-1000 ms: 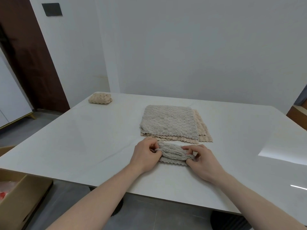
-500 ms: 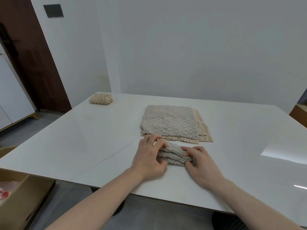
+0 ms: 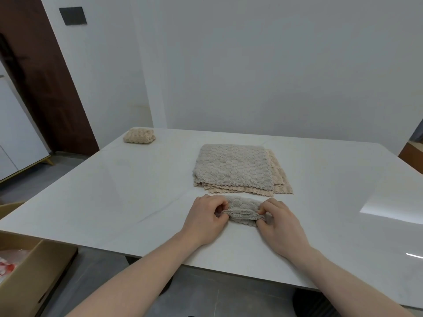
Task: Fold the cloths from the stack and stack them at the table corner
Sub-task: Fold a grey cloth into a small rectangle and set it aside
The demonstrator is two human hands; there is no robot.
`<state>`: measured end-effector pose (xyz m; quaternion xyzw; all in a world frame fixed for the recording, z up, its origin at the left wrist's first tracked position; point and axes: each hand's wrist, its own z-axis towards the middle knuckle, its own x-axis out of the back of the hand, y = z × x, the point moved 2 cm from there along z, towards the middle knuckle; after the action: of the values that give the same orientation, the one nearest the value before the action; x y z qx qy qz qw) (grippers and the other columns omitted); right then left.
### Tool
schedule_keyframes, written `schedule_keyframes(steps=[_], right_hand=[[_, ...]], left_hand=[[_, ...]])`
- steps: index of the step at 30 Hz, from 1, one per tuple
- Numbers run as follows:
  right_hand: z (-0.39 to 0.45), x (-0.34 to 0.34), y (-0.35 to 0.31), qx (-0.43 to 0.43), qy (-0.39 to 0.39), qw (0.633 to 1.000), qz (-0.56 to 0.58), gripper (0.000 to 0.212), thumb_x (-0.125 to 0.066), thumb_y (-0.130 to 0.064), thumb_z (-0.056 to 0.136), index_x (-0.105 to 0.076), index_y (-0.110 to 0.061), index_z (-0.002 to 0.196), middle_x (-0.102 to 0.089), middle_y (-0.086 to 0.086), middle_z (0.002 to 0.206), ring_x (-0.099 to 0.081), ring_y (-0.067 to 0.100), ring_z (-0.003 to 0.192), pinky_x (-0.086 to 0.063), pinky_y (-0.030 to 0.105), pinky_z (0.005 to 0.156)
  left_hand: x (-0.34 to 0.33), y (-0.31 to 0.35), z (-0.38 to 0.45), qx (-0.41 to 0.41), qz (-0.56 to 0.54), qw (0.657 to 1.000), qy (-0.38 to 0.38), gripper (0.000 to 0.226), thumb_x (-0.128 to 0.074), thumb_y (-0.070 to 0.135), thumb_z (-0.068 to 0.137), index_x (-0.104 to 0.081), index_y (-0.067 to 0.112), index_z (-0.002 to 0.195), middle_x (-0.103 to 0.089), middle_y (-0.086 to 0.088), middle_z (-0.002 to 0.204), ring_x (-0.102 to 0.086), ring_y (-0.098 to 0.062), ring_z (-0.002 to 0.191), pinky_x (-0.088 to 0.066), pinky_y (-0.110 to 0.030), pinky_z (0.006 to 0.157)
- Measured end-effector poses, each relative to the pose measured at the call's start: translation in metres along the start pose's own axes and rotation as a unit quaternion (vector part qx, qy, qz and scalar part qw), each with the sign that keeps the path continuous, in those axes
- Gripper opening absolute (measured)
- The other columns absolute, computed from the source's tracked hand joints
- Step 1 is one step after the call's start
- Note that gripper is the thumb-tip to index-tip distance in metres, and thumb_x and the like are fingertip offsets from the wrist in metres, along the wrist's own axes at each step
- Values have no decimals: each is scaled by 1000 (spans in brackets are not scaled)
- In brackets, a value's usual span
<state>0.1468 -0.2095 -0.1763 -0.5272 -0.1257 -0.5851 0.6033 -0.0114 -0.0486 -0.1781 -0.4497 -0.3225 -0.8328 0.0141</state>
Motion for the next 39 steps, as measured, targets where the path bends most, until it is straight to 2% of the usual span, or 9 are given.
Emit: schedule_keyframes(steps=[7, 13, 16, 20, 27, 31, 33, 36, 39], right_hand=[[-4, 5, 10, 56, -39, 994, -89, 8, -62, -40, 89, -56, -35, 89, -53, -19, 98, -56, 11, 95, -44, 33, 81], [-5, 4, 17, -41, -22, 999, -10, 28, -55, -59, 95, -59, -41, 73, -57, -21, 93, -54, 7, 98, -42, 38, 90], [2, 3, 16, -79, -18, 997, 12, 28, -66, -61, 87, -61, -40, 69, -60, -22, 90, -52, 8, 101, -41, 39, 92], [0, 4, 14, -88, -20, 995, 34, 20, -74, -57, 83, -65, -43, 73, -63, -23, 91, -52, 6, 102, -41, 38, 94], [-4, 10, 12, -100, 5, 990, 102, 21, -77, -47, 84, -61, -39, 96, -67, -22, 91, -60, -1, 96, -49, 31, 87], [-4, 6, 10, -114, -20, 993, 9, 54, -68, -66, 82, -55, -40, 127, -65, -21, 115, -53, 11, 115, -42, 36, 100], [-3, 5, 11, -111, -28, 993, -40, 61, -64, -71, 83, -59, -36, 133, -62, -18, 133, -48, 15, 129, -38, 39, 107], [-2, 5, 11, -118, -39, 992, -32, 58, -65, -71, 81, -63, -37, 128, -60, -23, 133, -45, 12, 133, -36, 38, 109], [-3, 10, 11, -122, -44, 991, 37, 39, -72, -63, 76, -61, -44, 109, -62, -33, 108, -54, 5, 119, -42, 35, 103]], left_hand=[[0, -1, -6, 29, 49, 998, 31, 17, -55, 39, 81, -67, 37, 92, -54, 21, 89, -48, -4, 87, -36, -27, 88], [4, 5, -7, 88, 54, 992, 67, 23, -63, 59, 82, -67, 38, 74, -58, 20, 81, -52, -2, 87, -38, -30, 89], [5, 1, -6, 121, 49, 989, 76, 37, -66, 69, 82, -64, 35, 68, -59, 19, 76, -53, -2, 83, -39, -31, 86], [7, -8, -11, 138, 26, 988, 67, 29, -71, 62, 82, -59, 37, 73, -62, 20, 80, -54, -4, 86, -44, -36, 88], [10, -11, -11, 190, -90, 973, 91, 29, -71, 61, 84, -68, 34, 76, -67, 24, 78, -59, -2, 76, -52, -42, 87], [8, -8, -10, 196, 41, 977, 71, 47, -60, 71, 87, -62, 33, 115, -58, 18, 120, -46, -13, 120, -37, -35, 103], [3, -8, -9, 179, 96, 979, 26, 54, -47, 72, 93, -61, 32, 125, -53, 14, 131, -38, -15, 129, -31, -36, 108], [1, -11, -8, 150, 67, 986, 1, 37, -49, 63, 97, -64, 33, 114, -58, 16, 124, -41, -14, 125, -31, -34, 104], [5, -18, -10, 155, -46, 987, 17, 22, -62, 58, 89, -58, 38, 98, -64, 20, 106, -53, -10, 113, -41, -35, 97]])
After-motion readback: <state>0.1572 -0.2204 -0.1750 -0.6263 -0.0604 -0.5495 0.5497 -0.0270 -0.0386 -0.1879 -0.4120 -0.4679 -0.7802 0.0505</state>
